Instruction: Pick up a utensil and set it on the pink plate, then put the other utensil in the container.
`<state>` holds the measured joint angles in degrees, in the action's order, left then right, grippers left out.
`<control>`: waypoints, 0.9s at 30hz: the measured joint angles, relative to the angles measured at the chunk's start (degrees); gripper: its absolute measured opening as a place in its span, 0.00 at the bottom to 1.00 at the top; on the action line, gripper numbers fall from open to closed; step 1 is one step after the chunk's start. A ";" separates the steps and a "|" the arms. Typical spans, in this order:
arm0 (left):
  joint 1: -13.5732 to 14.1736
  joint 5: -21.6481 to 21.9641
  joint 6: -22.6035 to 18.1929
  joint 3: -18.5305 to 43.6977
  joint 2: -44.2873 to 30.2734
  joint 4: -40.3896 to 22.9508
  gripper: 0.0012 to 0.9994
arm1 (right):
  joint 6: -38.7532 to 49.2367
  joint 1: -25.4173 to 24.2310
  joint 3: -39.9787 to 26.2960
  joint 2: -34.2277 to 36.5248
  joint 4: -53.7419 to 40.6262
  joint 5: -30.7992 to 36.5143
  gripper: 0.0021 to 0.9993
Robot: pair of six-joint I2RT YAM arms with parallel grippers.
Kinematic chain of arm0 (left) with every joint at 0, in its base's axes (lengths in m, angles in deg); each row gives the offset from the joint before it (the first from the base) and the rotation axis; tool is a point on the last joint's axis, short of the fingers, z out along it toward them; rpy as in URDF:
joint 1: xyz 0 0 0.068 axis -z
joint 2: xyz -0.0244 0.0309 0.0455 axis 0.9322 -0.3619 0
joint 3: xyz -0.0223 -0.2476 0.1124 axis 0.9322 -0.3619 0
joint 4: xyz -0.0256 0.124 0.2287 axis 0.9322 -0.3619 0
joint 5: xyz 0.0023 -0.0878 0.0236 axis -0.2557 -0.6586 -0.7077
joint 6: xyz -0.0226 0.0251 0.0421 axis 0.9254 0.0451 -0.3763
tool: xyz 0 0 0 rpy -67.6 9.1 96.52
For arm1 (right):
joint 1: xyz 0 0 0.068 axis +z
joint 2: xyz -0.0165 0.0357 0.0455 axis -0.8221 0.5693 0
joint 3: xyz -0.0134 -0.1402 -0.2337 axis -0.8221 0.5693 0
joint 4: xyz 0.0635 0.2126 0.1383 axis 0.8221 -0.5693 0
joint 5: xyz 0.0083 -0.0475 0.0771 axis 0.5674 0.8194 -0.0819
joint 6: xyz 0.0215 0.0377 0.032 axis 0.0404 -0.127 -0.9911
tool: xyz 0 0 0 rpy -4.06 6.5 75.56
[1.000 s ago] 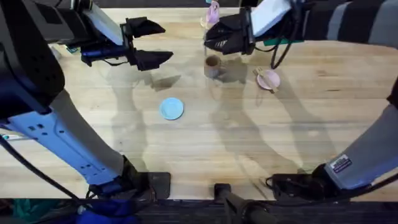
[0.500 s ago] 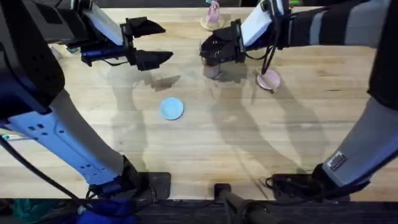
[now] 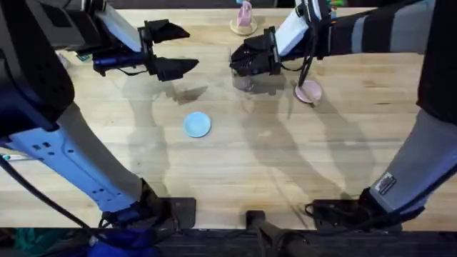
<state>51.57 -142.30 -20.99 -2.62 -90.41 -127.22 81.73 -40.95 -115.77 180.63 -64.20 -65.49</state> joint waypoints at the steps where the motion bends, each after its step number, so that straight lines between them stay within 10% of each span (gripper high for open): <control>1: 0.00 0.00 -0.01 0.00 0.00 0.01 0.99 | -0.17 0.00 0.00 0.00 -0.01 0.00 0.03; 27: 0.00 0.00 -0.01 0.00 0.00 0.01 0.99 | -4.42 -0.15 0.00 0.74 9.22 -8.81 0.03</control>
<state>51.57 -142.30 -21.00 -2.62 -90.41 -127.21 77.31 -41.10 -115.77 181.38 -54.98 -74.30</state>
